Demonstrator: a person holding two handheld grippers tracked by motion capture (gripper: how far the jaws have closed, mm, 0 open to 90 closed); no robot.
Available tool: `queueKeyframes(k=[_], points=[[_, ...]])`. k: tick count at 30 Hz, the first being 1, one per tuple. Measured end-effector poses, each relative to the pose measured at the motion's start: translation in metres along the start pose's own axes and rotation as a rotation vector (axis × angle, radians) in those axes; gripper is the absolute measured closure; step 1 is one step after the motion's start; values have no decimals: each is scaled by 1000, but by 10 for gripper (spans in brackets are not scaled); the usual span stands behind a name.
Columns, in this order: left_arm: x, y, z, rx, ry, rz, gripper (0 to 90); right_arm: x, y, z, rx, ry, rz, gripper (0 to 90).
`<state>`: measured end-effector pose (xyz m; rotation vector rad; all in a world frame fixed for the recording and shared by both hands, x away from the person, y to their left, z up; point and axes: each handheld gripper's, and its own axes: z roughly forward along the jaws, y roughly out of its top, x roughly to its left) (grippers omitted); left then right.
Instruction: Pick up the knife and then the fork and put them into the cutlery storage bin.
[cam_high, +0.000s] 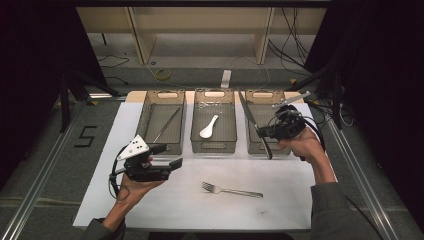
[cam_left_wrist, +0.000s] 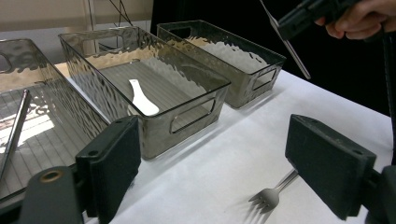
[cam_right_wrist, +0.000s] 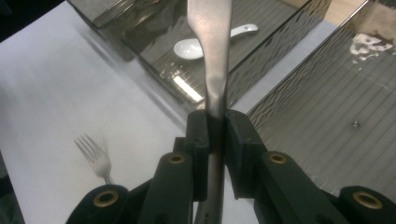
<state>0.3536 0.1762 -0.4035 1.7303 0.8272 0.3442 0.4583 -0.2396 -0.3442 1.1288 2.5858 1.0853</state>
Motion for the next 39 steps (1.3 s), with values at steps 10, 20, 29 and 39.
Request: queueKeyframes(k=[10, 20, 29, 39], points=[[0, 0, 0, -6, -3, -7, 177, -22, 18, 0, -21, -48, 65, 809], [0, 1, 0, -11, -5, -4, 177, -41, 28, 5, -19, -101, 134, 808], [0, 1, -1, -13, -7, -3, 177, -61, 28, 17, 2, -143, 202, 808], [-1, 1, -1, -16, -8, -2, 177, -68, 22, 32, 9, -170, 246, 808]])
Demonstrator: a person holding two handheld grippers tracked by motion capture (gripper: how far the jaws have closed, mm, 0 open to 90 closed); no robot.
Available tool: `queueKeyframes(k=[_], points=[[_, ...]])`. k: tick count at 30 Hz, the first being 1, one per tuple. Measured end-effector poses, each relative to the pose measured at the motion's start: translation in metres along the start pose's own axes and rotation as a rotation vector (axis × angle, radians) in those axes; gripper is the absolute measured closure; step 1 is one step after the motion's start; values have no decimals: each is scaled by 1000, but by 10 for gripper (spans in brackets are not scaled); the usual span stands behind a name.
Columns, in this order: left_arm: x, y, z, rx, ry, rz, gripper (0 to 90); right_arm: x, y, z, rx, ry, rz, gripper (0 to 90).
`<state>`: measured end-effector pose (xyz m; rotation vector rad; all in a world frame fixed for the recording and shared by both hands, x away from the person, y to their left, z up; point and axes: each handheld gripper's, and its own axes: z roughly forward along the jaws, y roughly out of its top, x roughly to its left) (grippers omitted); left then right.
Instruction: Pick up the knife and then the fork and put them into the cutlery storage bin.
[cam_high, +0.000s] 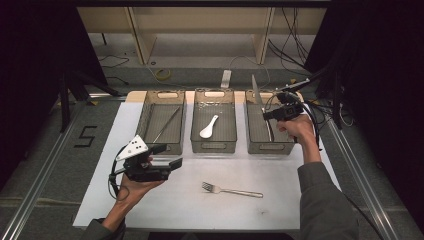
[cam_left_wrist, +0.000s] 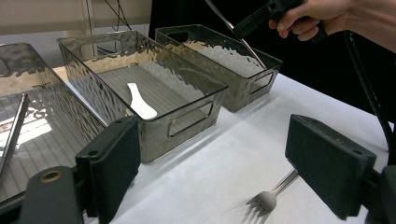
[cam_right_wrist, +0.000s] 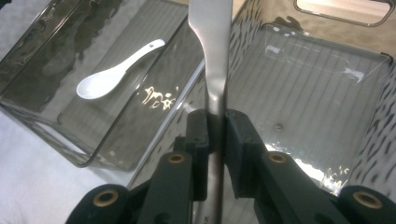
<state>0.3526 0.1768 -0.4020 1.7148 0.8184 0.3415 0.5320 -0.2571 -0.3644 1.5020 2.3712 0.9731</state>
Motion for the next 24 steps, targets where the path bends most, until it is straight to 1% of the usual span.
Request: queueKeyframes(k=[4, 7, 11, 14, 17, 20, 24], points=[[0, 0, 0, 1, -1, 0, 177, 0, 1, 3, -6, -14, 4, 808], [0, 0, 0, 2, -3, 0, 177, -3, 3, 7, 10, -13, 4, 810], [0, 0, 0, 1, -4, -2, 177, -8, 3, 14, 26, -15, 29, 810], [1, 0, 0, 1, -5, -5, 177, -9, 1, 18, 47, -20, 35, 810], [0, 0, 0, 1, -6, -5, 177, -9, -1, 22, 54, -23, 47, 810], [0, 0, 0, 1, -5, -4, 177, -9, -3, 26, 68, -40, 57, 808], [1, 0, 0, 1, -5, -7, 177, -11, -7, 33, 100, -55, 89, 802]])
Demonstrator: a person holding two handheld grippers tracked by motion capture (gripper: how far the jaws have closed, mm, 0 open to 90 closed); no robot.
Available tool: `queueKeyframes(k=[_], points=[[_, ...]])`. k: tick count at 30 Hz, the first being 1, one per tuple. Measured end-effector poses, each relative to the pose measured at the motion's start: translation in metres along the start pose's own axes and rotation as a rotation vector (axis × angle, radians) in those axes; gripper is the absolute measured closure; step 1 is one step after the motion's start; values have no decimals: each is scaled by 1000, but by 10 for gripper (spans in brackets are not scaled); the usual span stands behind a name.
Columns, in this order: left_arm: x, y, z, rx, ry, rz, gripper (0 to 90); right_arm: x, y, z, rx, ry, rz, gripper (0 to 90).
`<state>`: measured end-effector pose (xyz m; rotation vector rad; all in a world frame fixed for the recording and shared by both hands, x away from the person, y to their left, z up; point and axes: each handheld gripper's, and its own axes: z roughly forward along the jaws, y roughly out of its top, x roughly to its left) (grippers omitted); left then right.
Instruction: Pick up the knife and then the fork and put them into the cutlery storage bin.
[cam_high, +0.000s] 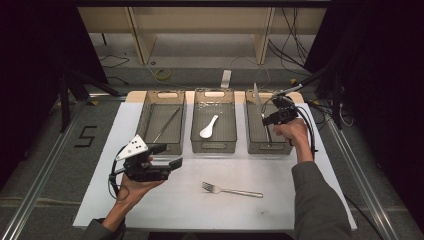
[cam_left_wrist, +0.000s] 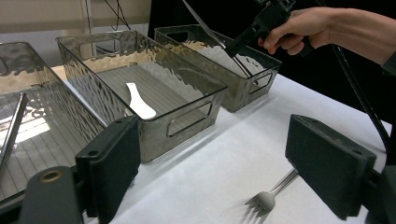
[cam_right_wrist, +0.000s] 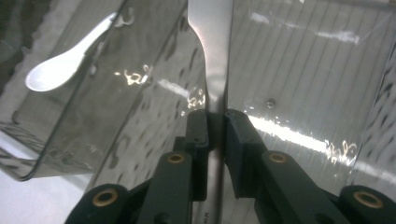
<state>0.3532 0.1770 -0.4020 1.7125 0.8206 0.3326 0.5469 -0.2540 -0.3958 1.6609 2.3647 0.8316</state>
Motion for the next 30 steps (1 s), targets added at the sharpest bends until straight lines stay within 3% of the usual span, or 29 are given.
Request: queueKeyframes(k=[1, 4, 7, 13, 19, 23, 30], points=[[0, 0, 0, 1, 0, 0, 177, 0, 0, 1, 6, 3, 6, 795], [0, 0, 0, 0, 1, -1, 177, 1, 1, -3, -17, 14, 16, 653], [0, 0, 0, 0, 2, 0, 177, 9, 3, -11, -22, 15, -48, 567], [0, 0, 0, 0, 3, -2, 176, 39, -7, -33, -41, 86, -206, 401], [0, 0, -1, 1, 7, -3, 176, 81, -31, -56, -71, 138, -378, 337], [0, 0, -1, 5, 15, 1, 176, 106, -54, -60, -25, 169, -489, 333], [1, 0, -1, 0, 13, -3, 176, 133, -89, -53, 15, 203, -574, 323]])
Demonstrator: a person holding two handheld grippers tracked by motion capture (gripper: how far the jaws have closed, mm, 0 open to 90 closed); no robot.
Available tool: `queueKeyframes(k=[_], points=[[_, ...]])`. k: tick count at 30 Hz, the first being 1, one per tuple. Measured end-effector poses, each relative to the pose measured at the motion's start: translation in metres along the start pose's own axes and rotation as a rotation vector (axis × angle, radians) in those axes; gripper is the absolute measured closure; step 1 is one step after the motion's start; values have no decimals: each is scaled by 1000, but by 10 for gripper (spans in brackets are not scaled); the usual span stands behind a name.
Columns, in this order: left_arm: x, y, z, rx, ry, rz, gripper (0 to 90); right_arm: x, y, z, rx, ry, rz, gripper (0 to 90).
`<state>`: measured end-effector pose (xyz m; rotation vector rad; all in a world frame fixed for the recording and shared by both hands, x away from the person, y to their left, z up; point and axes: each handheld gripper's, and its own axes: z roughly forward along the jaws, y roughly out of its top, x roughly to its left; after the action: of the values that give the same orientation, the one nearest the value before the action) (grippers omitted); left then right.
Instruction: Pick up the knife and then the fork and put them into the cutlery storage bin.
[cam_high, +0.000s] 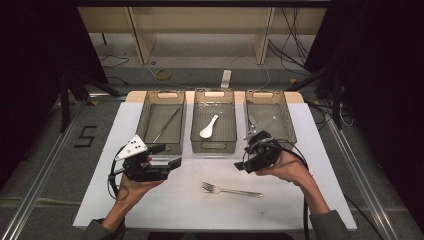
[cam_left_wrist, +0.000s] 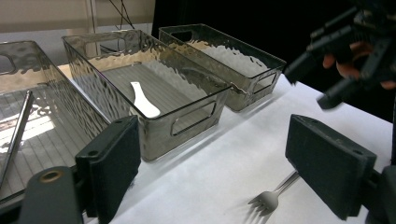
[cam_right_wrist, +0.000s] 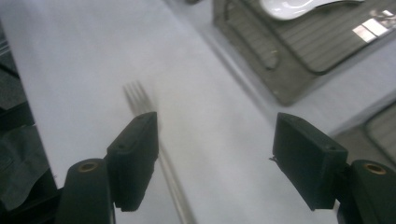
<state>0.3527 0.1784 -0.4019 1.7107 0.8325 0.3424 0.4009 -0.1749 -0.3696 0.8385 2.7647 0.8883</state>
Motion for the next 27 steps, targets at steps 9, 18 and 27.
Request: queueKeyframes(k=[9, 18, 27], points=[[-1, 0, 0, 0, -1, 4, 176, 26, -9, 24, 124, 30, -62, 361], [0, 0, 1, 4, -5, 7, 176, 30, -19, 53, 240, 67, -86, 466], [-1, 0, 1, 4, -5, 9, 176, 32, -25, 73, 310, 75, -120, 574]])
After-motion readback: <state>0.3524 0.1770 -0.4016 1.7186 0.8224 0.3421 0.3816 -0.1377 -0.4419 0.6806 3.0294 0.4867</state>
